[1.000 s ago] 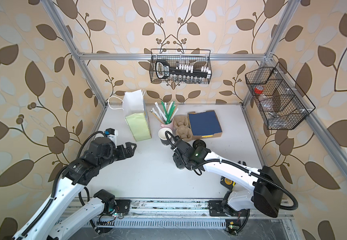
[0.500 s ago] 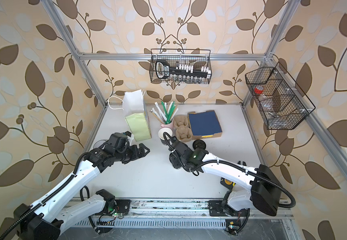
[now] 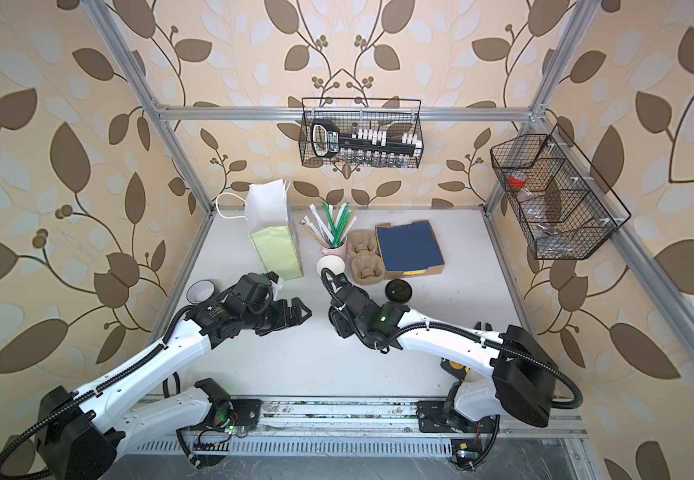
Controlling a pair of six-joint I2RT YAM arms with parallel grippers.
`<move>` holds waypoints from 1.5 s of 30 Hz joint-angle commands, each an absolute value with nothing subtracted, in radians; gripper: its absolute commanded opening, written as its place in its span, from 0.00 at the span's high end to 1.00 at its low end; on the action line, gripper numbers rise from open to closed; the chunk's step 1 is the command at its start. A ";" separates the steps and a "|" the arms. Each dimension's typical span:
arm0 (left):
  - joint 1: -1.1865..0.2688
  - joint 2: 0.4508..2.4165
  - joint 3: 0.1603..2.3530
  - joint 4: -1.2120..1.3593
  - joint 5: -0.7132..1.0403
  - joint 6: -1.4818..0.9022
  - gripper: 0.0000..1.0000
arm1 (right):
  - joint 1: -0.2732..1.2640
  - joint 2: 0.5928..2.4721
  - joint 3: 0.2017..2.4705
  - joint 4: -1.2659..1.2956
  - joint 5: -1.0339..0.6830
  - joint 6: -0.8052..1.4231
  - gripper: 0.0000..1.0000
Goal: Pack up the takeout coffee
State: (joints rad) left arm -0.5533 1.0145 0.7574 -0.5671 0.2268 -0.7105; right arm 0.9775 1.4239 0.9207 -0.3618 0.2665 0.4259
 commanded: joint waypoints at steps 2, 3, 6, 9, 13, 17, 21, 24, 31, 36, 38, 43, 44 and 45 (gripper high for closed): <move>-0.555 0.976 0.820 -0.602 0.156 -0.691 0.01 | 0.990 1.530 0.788 -0.719 0.058 0.478 0.42; -0.555 0.970 0.838 -0.620 0.142 -0.682 0.01 | 0.983 1.515 0.798 -0.730 0.065 0.479 0.42; -0.554 0.952 0.914 -0.692 0.071 -0.643 0.01 | 0.951 1.455 0.831 -0.769 0.087 0.479 0.42; -0.554 0.927 0.979 -0.751 -0.011 -0.590 0.01 | 0.924 1.383 0.872 -0.809 0.131 0.487 0.42; -0.553 0.892 1.030 -0.788 -0.116 -0.516 0.01 | 0.897 1.309 0.935 -0.865 0.188 0.489 0.42; -0.553 0.864 1.028 -0.783 -0.165 -0.481 0.01 | 0.874 1.260 0.981 -0.920 0.248 0.489 0.41; -0.554 0.858 1.047 -0.795 -0.172 -0.437 0.01 | 0.784 1.174 0.979 -0.939 0.275 0.477 0.41; -0.553 0.859 1.056 -0.801 -0.199 -0.393 0.01 | 0.659 1.101 0.973 -0.941 0.267 0.450 0.42; -0.549 0.830 1.003 -0.769 -0.217 -0.386 0.01 | 0.349 1.012 0.978 -0.898 0.259 0.407 0.42; -0.549 0.809 0.990 -0.771 -0.221 -0.385 0.01 | 0.191 1.042 0.952 -0.822 0.244 0.434 0.41; -0.548 0.793 0.983 -0.770 -0.225 -0.386 0.01 | 0.176 1.055 0.942 -0.794 0.286 0.448 0.40; -0.549 0.763 0.970 -0.762 -0.227 -0.386 0.01 | 0.066 1.115 0.913 -0.703 0.259 0.466 0.40; -0.549 0.762 0.969 -0.764 -0.226 -0.385 0.01 | 0.038 1.130 0.903 -0.679 0.241 0.468 0.40; -0.549 0.760 0.968 -0.765 -0.225 -0.384 0.01 | 0.020 1.148 0.898 -0.660 0.239 0.471 0.40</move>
